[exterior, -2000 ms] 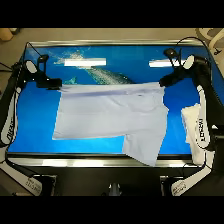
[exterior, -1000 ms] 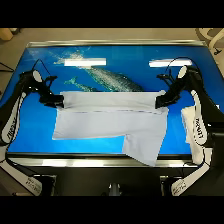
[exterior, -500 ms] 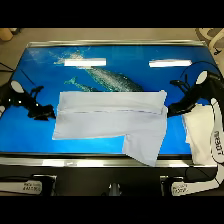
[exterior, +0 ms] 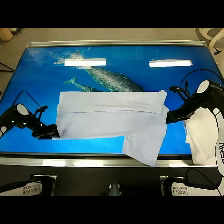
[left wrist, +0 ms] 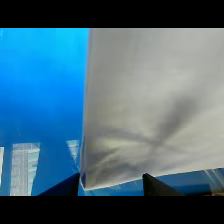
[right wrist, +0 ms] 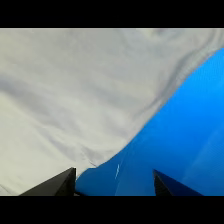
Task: Fold the shirts.
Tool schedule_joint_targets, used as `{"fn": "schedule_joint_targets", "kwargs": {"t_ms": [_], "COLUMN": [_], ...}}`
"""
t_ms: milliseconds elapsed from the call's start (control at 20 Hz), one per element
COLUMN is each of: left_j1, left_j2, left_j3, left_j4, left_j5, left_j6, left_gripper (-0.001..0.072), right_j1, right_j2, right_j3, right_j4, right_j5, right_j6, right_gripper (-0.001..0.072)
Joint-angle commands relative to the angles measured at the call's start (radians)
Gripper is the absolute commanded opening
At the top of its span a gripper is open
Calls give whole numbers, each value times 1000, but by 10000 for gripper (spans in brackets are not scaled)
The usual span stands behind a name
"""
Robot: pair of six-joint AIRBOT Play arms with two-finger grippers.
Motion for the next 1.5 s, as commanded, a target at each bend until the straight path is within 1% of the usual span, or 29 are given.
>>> {"fn": "schedule_joint_targets", "kwargs": {"t_ms": [0,50,100,150,200,250,300,450,600,800,850,1000,1050,1100,1250,1300,1350,1400,1450], "left_j1": [-3,-3,-3,-3,-3,-2,-3,-3,-3,-3,-3,-3,-3,-3,-3,-3,-3,-2,-2], "left_j2": [2,-2,-9,-14,-14,-14,-14,-14,-13,-13,-13,-13,-13,-13,-13,-13,-13,-13,-13], "left_j3": [-24,-24,-24,-24,-24,-24,-24,-24,-24,-24,-24,-24,-24,-24,-24,-24,-24,-24,-23], "left_j4": [-14,-22,-25,-24,-24,-24,-25,-25,-44,-49,-51,-51,-51,-51,-51,-51,-51,-51,-51], "left_j5": [51,53,53,54,62,66,68,68,68,68,68,68,68,68,68,68,68,68,72], "left_j6": [0,-1,-11,-19,-19,-19,-19,-18,1,0,0,1,1,0,0,0,0,1,1], "left_gripper": [501,499,432,318,226,85,32,32,32,31,31,32,32,32,32,31,32,31,31], "right_j1": [0,0,0,0,0,0,0,0,0,0,0,0,0,0,0,0,0,0,0], "right_j2": [6,6,6,6,6,6,8,61,115,118,118,118,118,118,118,118,118,127,146], "right_j3": [-8,-8,-8,-8,-8,-8,-13,-128,-304,-412,-428,-468,-479,-490,-539,-555,-558,-555,-550], "right_j4": [3,3,2,3,2,2,3,5,69,102,101,113,119,124,162,163,156,156,156], "right_j5": [-3,-3,-3,1,10,26,41,30,-16,-72,-77,-115,-138,-163,-208,-220,-225,-235,-245], "right_j6": [-2,-2,-2,-2,-2,-7,-14,-23,-64,-64,-64,-53,-42,-21,-5,-5,-5,-5,-5], "right_gripper": [483,483,483,483,483,485,487,491,509,504,489,486,459,412,412,389,242,79,32]}}
